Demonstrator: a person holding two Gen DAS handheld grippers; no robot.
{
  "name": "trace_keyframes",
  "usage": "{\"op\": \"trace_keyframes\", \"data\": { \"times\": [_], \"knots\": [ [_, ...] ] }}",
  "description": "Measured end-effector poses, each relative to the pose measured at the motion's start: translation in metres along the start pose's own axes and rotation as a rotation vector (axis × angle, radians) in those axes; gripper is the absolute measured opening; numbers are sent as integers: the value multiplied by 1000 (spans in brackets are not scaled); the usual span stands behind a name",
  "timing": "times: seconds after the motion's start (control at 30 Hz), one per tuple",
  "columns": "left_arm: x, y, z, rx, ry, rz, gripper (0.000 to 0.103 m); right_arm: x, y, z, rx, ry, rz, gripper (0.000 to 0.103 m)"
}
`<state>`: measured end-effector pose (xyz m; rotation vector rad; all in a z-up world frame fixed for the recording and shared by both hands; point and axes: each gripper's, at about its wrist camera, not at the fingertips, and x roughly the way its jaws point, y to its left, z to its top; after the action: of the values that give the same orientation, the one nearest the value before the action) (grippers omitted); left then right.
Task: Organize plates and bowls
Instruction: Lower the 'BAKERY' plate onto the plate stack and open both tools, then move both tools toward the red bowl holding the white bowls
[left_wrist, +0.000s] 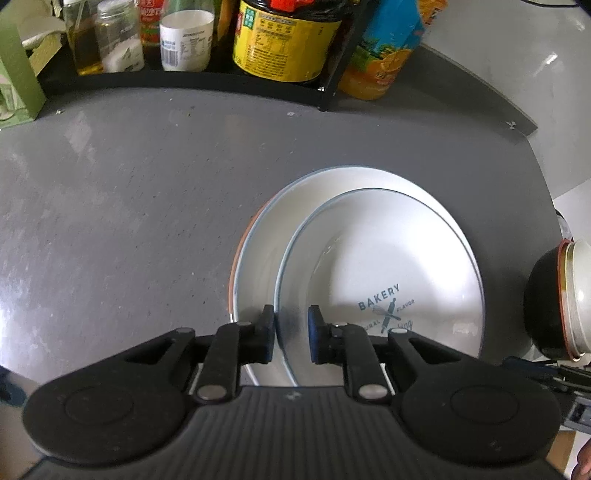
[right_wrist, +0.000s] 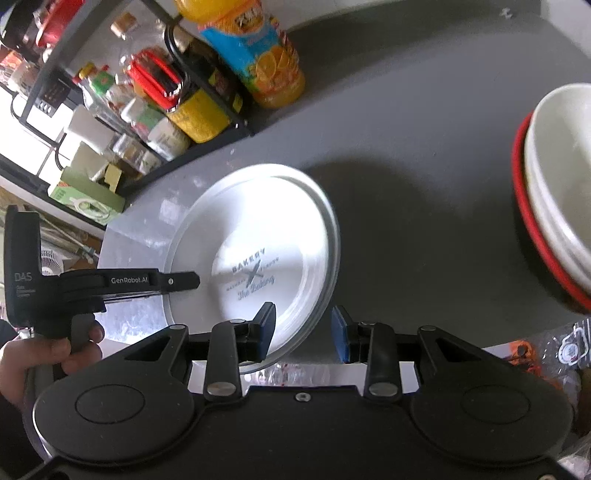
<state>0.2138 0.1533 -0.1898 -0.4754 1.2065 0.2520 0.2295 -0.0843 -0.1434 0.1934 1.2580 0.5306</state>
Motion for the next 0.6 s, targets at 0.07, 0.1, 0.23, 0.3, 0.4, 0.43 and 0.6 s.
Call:
{"op": "trace_keyframes", "data": {
  "times": [0.07, 0.1, 0.23, 0.3, 0.4, 0.43, 0.6],
  "knots": [
    [-3, -2, 2, -1, 4, 18, 18, -9, -2, 2, -4, -24, -4, 40],
    [-6, -3, 2, 4, -2, 30, 22, -13, -4, 3, -7, -34, -5, 43],
    [-22, -13, 6, 41, -43, 65, 44, -32, -11, 5, -9, -76, -9, 44],
    [-30, -19, 9, 45, -52, 60, 45, -43, -16, 7, 2, -95, -4, 47],
    [-40, -35, 14, 61, -67, 40, 50, -62, -24, 10, 13, -139, -11, 54],
    [-43, -42, 16, 70, -69, 35, 54, -69, -27, 11, 15, -155, -17, 57],
    [-50, -81, 20, 96, -85, -18, 72, -97, -50, 18, 28, -216, -57, 64]
  ]
}}
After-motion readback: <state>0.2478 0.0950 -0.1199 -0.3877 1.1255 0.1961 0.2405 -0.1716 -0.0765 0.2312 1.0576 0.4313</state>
